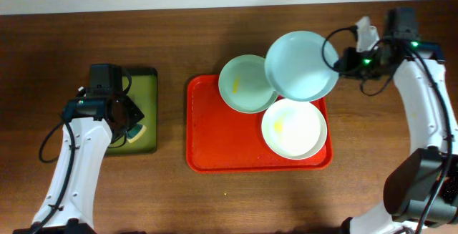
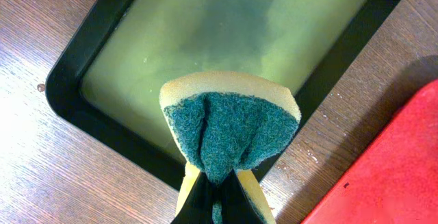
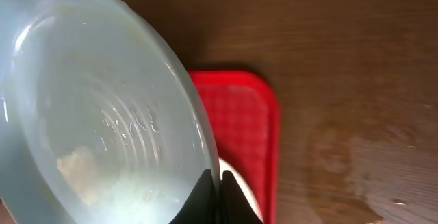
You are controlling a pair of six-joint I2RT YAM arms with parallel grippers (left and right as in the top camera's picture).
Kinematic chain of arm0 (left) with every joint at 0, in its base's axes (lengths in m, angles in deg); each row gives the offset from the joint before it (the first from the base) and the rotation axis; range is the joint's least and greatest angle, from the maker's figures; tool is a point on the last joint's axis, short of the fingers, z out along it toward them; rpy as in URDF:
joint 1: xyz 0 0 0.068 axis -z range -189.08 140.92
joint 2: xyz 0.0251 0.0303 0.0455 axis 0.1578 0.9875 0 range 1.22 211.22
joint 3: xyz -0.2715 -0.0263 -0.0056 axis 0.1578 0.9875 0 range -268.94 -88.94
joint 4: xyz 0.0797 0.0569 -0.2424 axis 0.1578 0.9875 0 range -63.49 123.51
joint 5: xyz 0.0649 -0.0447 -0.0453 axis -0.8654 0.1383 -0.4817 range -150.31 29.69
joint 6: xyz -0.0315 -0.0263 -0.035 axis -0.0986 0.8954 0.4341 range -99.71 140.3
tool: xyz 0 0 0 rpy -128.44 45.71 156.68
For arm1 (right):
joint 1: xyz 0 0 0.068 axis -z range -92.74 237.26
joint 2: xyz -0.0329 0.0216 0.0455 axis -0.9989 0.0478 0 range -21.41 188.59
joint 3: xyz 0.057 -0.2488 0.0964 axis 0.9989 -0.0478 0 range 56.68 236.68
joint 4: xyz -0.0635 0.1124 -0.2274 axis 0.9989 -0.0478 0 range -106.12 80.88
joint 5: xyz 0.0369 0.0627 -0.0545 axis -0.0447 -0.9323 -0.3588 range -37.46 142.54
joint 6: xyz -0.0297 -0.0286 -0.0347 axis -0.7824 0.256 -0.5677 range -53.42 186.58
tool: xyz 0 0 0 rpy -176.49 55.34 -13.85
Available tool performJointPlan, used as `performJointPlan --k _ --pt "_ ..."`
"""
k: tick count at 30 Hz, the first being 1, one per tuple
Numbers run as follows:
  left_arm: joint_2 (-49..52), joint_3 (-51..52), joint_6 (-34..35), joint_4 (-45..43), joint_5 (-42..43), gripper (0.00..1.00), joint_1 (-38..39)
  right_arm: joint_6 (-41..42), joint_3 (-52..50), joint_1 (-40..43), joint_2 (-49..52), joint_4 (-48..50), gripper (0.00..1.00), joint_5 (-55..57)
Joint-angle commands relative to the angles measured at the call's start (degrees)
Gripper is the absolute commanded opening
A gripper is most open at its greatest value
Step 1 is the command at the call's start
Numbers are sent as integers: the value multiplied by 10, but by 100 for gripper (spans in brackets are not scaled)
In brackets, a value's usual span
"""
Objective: Clean dirty plates on tray and stack at the side
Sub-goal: 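Move the blue plate right and set it on the table with the right gripper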
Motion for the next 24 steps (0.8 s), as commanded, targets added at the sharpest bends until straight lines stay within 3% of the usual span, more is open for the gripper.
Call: performJointPlan --k 1,8,15,24 --pt "-12 -8 -11 -2 2 0 -3 19 -3 54 11 15 4 -24" --pt "-12 -8 -11 -8 2 0 -2 63 -3 127 47 45 4 4" --pt "-12 -8 -11 -10 2 0 -2 94 -4 136 76 80 4 144" --pt "-12 -8 -11 -10 2 0 -2 127 -5 151 96 133 4 201"
